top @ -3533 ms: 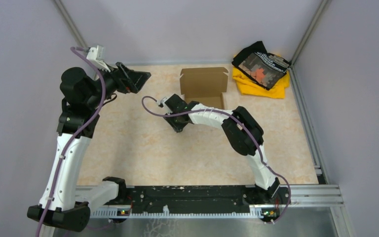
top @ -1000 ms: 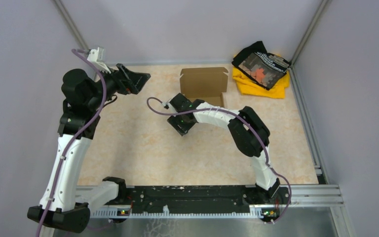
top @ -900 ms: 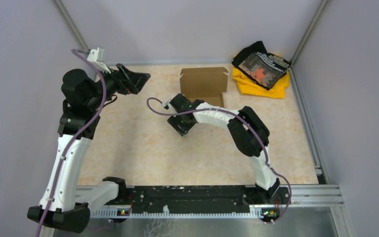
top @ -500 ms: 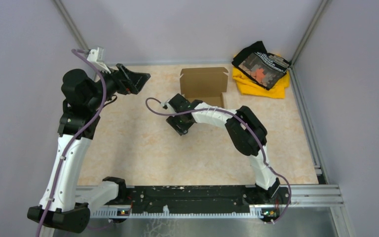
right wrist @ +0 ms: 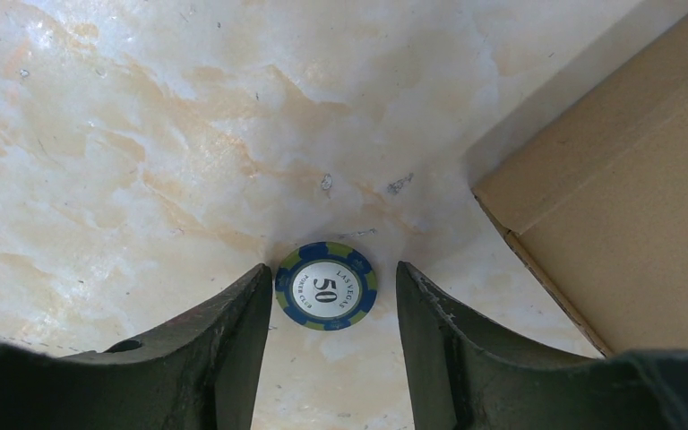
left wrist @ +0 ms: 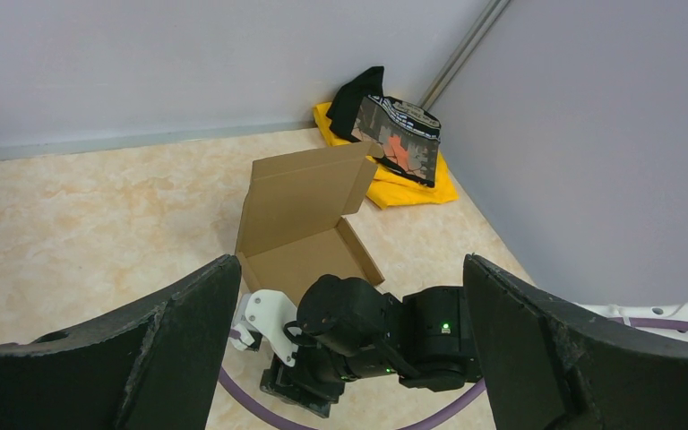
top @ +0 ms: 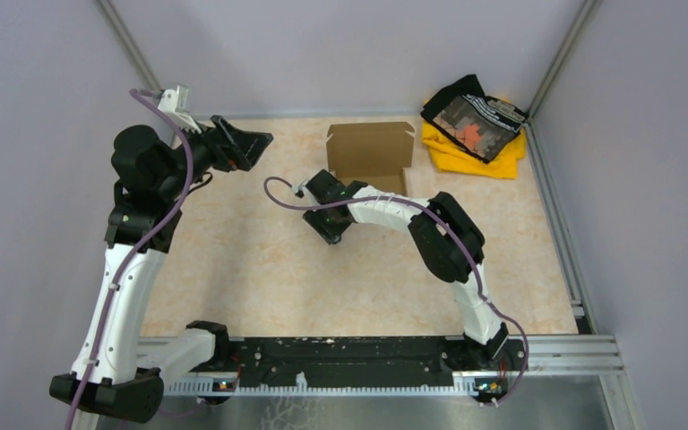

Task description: Fold the paper box

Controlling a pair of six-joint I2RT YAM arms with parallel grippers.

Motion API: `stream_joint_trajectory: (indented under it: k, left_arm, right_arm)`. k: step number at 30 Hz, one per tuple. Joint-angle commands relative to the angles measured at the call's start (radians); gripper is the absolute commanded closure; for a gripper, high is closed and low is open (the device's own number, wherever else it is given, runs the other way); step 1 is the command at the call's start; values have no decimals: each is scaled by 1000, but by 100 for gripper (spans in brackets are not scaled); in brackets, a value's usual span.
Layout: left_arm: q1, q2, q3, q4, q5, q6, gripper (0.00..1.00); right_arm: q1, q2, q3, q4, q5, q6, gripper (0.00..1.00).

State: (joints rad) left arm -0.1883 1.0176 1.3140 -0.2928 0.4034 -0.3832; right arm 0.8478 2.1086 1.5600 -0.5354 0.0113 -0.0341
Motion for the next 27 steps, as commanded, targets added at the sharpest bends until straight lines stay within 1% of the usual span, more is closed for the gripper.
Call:
stream_joint_trajectory:
  k: [1,22,25,27]
  left_arm:
    - [-3,-8,1,10,1,15,1]
    - [-3,-17,-15,17,0,12,1]
    - [-3,-16,-17,17,-1,12,1]
    - [-3,-18,-16,17,-1,12,1]
  right_arm:
    - [5,-11,-17,-11,-8,-6,48]
    - [7,-41,-81,-8,6,28,56]
    - [7,-42,-81,-10,5,27,59]
    - [7,-42,-80,-12,1,28,63]
